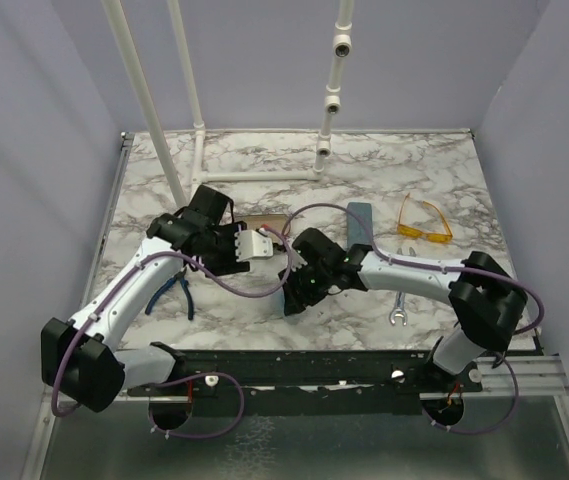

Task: Organize the sunglasses
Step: Place the glasses cleaning cloth at the center of the board, then fold the glasses cleaning cloth at the center of the board.

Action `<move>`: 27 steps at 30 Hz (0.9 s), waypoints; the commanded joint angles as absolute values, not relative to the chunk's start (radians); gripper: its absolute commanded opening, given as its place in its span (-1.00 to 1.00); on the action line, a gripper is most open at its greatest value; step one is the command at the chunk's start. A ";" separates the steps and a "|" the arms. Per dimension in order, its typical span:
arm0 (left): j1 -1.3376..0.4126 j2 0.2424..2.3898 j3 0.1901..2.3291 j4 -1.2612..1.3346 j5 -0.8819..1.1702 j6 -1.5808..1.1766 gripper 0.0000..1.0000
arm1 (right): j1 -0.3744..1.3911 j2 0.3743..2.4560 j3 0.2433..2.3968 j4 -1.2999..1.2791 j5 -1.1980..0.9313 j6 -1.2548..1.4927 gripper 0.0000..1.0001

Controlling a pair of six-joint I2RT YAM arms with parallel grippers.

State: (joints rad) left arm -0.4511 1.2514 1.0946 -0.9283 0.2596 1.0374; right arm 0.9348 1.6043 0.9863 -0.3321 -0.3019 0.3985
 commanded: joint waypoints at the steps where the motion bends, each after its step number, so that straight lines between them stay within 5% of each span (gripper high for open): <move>1: -0.449 1.160 1.000 -1.001 0.342 1.060 0.23 | 0.946 1.584 0.963 -0.430 -0.310 0.356 0.08; 5: -0.451 1.084 0.936 -1.001 0.388 1.128 0.36 | 0.946 1.456 0.883 -0.408 -0.253 0.412 0.13; 9: -0.457 1.037 0.889 -0.979 0.477 1.121 0.36 | 0.945 1.397 0.854 -0.492 -0.039 0.481 -0.18; 12: -0.466 1.024 0.854 -0.952 0.534 1.106 0.33 | 0.945 1.410 0.827 -0.499 -0.017 0.506 -0.23; 22: -0.468 0.916 0.699 -0.739 0.622 1.031 0.30 | 1.084 1.178 0.452 0.241 -0.096 0.415 0.22; 27: -0.468 0.848 0.633 -0.662 0.657 0.977 0.38 | 1.103 1.251 0.419 0.331 -0.089 0.294 0.24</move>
State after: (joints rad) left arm -0.4606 0.9001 0.6777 -0.7567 0.5674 1.0245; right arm 1.0851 1.1976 0.4347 0.1291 -0.0940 0.4141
